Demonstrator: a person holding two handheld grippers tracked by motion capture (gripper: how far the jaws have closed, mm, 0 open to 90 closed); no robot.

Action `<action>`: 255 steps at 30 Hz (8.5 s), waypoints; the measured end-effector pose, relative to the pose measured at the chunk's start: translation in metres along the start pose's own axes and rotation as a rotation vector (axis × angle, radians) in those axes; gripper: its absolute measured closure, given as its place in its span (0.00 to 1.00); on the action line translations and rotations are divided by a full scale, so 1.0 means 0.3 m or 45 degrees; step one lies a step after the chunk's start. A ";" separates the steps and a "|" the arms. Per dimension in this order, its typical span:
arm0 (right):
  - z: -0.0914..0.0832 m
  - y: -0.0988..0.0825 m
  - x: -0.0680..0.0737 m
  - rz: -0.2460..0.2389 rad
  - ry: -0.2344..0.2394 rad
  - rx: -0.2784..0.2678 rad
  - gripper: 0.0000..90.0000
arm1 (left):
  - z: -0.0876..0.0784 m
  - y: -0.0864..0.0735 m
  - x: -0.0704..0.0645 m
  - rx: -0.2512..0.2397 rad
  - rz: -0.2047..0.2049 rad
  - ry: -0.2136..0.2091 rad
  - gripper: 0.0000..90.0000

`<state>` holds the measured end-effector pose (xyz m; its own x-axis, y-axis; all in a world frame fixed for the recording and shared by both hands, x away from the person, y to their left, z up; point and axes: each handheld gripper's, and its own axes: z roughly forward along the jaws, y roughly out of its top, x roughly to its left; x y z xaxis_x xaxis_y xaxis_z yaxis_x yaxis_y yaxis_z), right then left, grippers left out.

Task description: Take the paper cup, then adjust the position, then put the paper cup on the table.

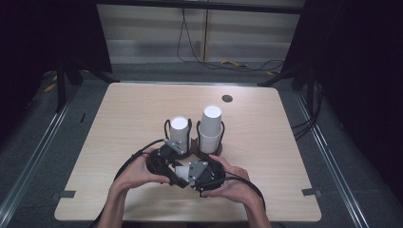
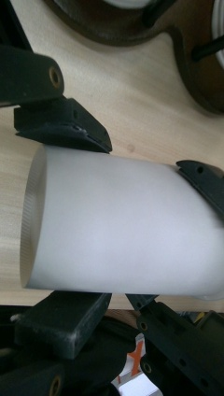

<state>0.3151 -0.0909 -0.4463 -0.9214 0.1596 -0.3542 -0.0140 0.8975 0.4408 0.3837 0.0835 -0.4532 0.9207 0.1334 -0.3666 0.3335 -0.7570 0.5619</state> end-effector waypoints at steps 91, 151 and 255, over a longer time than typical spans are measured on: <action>-0.029 -0.316 0.041 0.740 0.042 -0.578 0.17 | 0.016 -0.142 -0.043 -0.565 0.139 0.219 0.36; -0.035 -0.242 -0.050 0.752 0.241 -0.862 0.19 | 0.060 -0.162 -0.059 -0.677 0.320 0.151 0.36; -0.279 -0.447 -0.231 1.136 -0.270 -0.404 0.29 | 0.081 -0.298 -0.101 -1.109 0.049 0.950 0.17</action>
<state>0.3484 -0.2566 -0.4120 -0.5550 0.8269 0.0906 0.5236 0.2627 0.8105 0.3211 0.1316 -0.5104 0.7270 0.6859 0.0299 0.0614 -0.1083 0.9922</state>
